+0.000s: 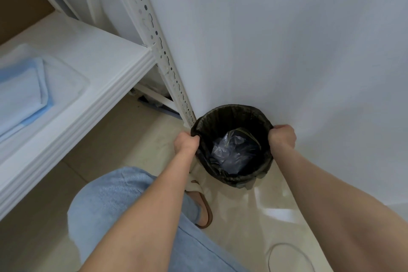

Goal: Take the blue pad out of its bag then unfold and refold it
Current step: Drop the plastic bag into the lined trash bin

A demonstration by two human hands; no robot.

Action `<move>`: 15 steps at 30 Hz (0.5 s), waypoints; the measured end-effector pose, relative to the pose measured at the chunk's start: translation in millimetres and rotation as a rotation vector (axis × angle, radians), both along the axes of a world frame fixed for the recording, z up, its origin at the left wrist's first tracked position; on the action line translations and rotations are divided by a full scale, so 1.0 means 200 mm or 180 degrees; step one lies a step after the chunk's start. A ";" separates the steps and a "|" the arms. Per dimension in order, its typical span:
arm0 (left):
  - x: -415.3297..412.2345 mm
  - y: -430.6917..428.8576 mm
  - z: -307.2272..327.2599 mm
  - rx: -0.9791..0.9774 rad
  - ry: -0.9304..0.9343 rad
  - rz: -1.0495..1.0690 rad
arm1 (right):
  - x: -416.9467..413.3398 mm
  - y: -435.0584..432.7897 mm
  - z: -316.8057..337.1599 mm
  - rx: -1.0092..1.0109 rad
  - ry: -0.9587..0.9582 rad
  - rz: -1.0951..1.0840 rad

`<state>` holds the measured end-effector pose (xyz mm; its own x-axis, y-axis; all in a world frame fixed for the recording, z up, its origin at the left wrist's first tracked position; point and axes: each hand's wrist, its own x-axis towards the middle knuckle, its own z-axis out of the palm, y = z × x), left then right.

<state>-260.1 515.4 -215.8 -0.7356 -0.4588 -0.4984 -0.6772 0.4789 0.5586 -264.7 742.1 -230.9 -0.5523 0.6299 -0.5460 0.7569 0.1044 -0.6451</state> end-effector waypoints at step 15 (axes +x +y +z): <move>0.00 0.13 0.16 0.1643 0.0696 0.0431 | -0.07 -0.07 0.13 -0.0657 0.0425 -0.0229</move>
